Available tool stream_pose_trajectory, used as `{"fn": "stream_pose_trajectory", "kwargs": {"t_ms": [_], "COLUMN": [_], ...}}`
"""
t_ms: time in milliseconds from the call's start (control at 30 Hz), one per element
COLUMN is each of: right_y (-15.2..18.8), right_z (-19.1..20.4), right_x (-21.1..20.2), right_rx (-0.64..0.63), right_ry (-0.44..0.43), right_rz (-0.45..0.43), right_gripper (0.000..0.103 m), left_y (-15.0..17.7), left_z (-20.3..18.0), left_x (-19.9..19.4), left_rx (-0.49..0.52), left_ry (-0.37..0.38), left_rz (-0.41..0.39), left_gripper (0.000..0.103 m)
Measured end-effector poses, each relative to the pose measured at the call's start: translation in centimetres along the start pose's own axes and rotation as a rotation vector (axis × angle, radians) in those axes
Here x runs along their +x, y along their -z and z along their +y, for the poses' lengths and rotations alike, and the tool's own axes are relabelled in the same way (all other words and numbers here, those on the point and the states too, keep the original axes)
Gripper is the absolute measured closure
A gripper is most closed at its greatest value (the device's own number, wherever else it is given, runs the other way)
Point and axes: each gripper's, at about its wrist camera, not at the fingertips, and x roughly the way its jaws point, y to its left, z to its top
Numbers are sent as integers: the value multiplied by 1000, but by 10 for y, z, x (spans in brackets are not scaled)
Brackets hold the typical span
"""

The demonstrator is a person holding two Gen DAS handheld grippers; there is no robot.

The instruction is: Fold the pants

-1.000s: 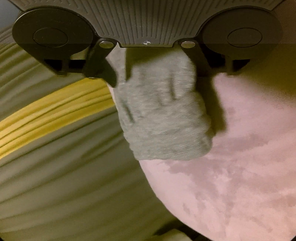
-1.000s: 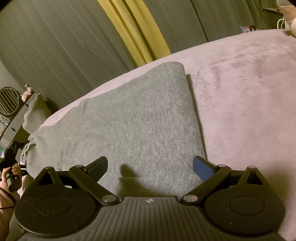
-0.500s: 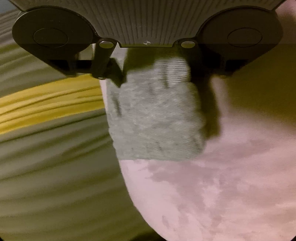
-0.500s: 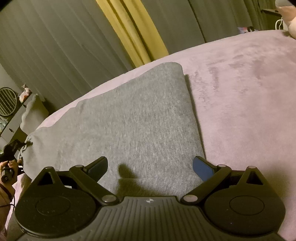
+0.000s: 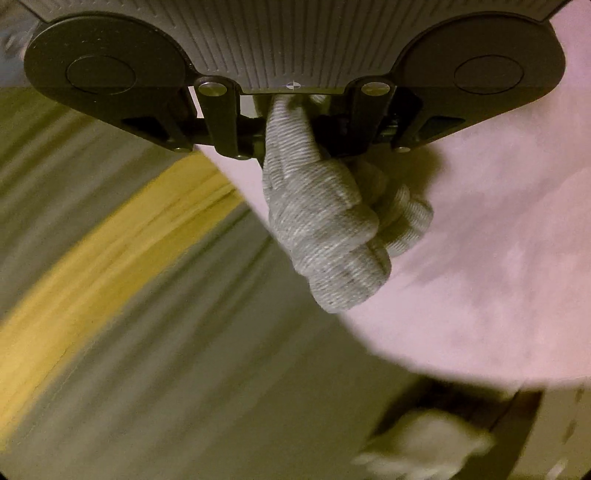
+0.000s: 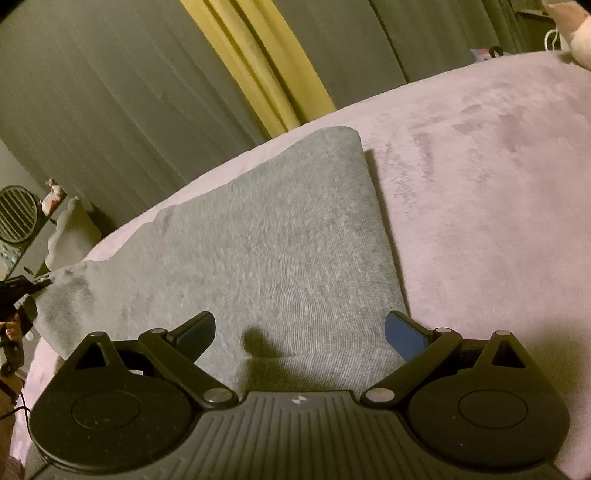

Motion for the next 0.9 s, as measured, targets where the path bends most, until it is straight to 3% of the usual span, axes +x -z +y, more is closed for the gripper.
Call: {"fn": "stream_pose_trajectory", "kwargs": {"t_ms": [133, 233, 333, 400, 467, 533, 567, 600, 633, 667, 767, 833, 900], "right_y": [-5, -7, -8, -8, -8, -7, -7, -8, -8, -8, -11, -13, -17], "right_z": [-11, -20, -25, -26, -28, -30, -31, -33, -35, -37, -39, -37, -30], "right_x": [-6, -11, -15, -17, -20, -23, -24, -25, -26, -27, -28, -28, -27], "right_rx": [91, 161, 192, 203, 214, 227, 233, 242, 252, 260, 286, 290, 272], "right_ry": [-49, -78, -85, -95, -109, -120, -123, -128, -135, -145, -183, -220, -251], "right_rz": [-17, -38, -54, -60, -68, -76, -81, -86, -90, -97, -105, -98, -90], "right_gripper": [5, 5, 5, 5, 5, 4, 5, 5, 5, 5, 4, 5, 5], "left_y": [17, 54, 118, 174, 227, 280, 306, 318, 320, 317, 289, 269, 251], "left_z": [-75, -140, -197, -226, -240, -247, -248, -247, -245, -244, -228, -205, -185], "left_x": [-26, -39, -39, -25, -6, 18, 21, 14, 9, 3, -16, -29, -37], "left_rx": [197, 351, 517, 600, 631, 747, 861, 952, 1007, 1021, 879, 748, 630], "left_ry": [112, 208, 287, 327, 315, 259, 199, 179, 195, 221, 292, 288, 243], "left_rz": [-46, -37, 26, 145, 289, 473, 502, 446, 404, 409, 469, 487, 464], "left_gripper": [81, 81, 78, 70, 52, 51, 50, 49, 39, 26, 14, 7, 7]}}
